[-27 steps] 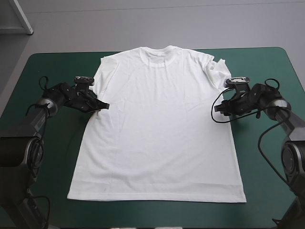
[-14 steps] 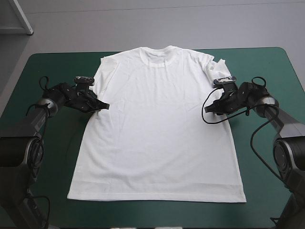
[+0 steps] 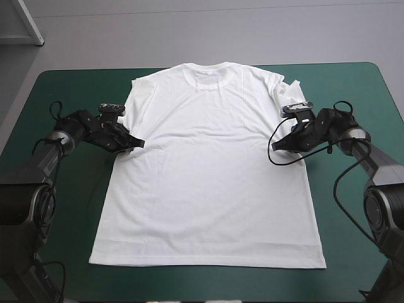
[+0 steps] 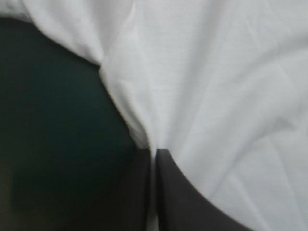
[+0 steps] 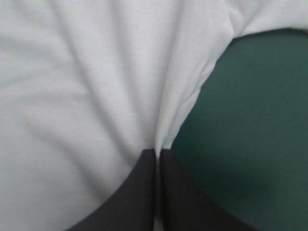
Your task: Fold the cloth
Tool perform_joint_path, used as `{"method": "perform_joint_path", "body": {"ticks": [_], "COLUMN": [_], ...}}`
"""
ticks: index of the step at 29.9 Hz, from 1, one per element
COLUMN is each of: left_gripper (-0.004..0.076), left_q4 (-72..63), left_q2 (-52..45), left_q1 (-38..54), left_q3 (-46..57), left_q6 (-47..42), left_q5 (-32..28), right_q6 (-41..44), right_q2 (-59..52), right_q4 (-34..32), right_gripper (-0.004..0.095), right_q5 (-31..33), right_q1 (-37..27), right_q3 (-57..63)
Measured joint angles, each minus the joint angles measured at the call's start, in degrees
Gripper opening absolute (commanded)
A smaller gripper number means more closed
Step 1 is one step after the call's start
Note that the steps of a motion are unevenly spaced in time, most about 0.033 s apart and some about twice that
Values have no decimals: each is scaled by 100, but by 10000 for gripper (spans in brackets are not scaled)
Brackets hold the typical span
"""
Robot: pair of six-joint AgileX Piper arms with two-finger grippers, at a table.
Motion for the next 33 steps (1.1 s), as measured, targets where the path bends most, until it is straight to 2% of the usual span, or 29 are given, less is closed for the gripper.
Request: {"method": "perform_joint_path", "body": {"ticks": [8,23,28,33], "left_gripper": [19,19,19,19], "left_q4": [-42,-129,-148,-148], "left_q2": [-897,-2758,-2967,-2774], "left_q1": [0,0,0,0], "left_q3": [-467,-2811,-3102,-3102], "left_q6": [-14,-13,-13,-13], "left_q5": [385,794,799,817], "right_q6": [-314,-361,-459,-469], "right_q2": [-1305,-3037,-3419,-3280], "right_q4": [460,282,260,254], "right_gripper": [-10,-14,-14,-14], "right_q5": [219,716,655,655], "right_q1": [8,15,15,15], "right_q3": [-696,-2581,-2719,-2725]}}
